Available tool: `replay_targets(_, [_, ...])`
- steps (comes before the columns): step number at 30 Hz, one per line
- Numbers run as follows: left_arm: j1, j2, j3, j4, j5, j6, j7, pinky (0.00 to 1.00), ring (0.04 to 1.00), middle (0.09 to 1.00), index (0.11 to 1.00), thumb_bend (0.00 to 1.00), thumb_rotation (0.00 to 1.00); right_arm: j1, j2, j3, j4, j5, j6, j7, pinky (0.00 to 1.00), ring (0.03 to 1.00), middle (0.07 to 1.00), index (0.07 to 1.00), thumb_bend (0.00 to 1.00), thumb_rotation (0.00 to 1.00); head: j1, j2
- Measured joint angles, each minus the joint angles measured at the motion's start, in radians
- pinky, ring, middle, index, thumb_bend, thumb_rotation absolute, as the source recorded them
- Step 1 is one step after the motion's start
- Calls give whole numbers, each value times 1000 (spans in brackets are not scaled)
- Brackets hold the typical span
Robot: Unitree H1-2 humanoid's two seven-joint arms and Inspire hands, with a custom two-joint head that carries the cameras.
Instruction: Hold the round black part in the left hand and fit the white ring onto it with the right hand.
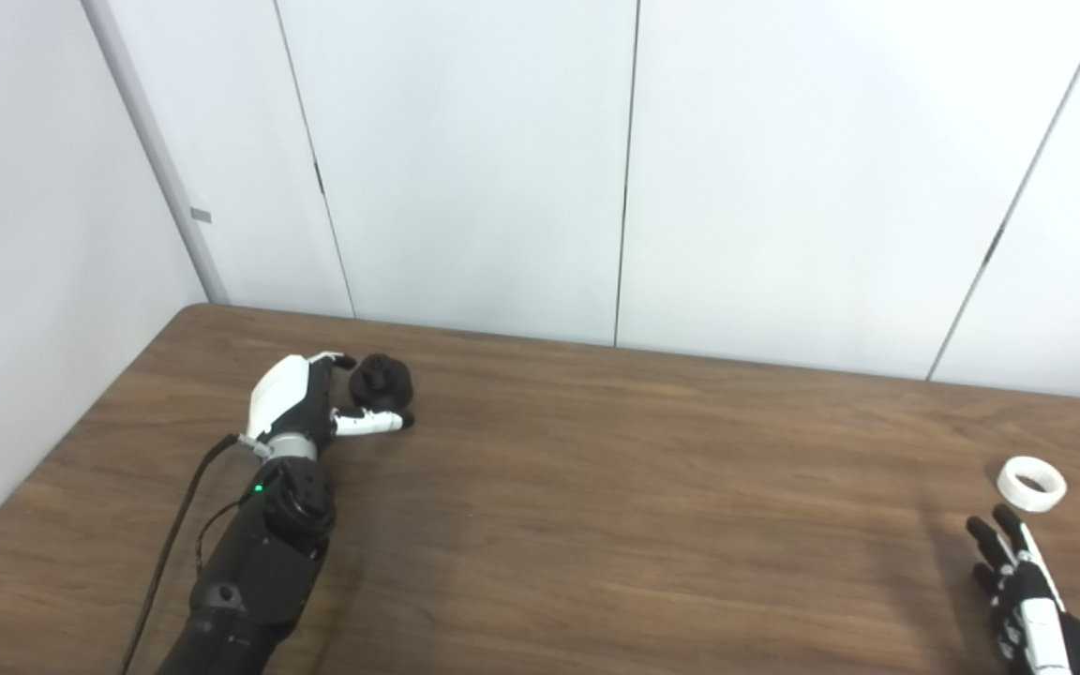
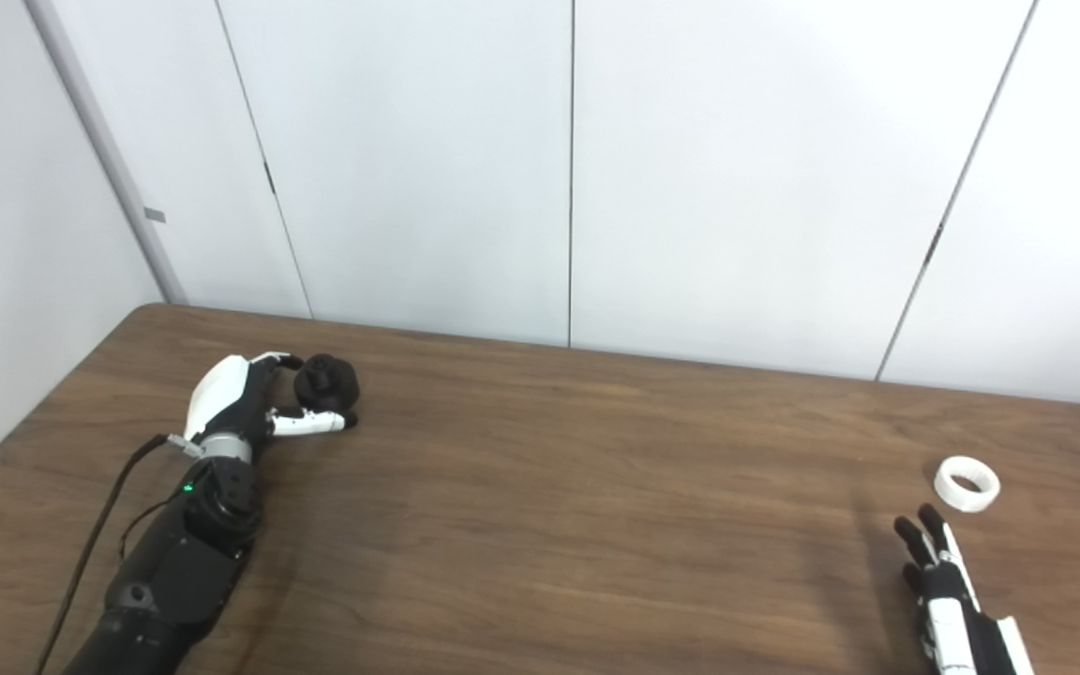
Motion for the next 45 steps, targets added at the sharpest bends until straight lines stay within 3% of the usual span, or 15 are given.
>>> replay_targets(21, [0,6,-18,-5,0,13,1,1000,948,888,723,947,236,2,0,0,-3,-1,1,-1,1000,1000,944,1000,500,1000,5,6])
replay_targets(45, [-22,6,-27,6,-7,11,1,1000,945,877,746,966,212,5,0,1,-8,-15,8,-4,1000,994,934,1000,476,1000,0,11])
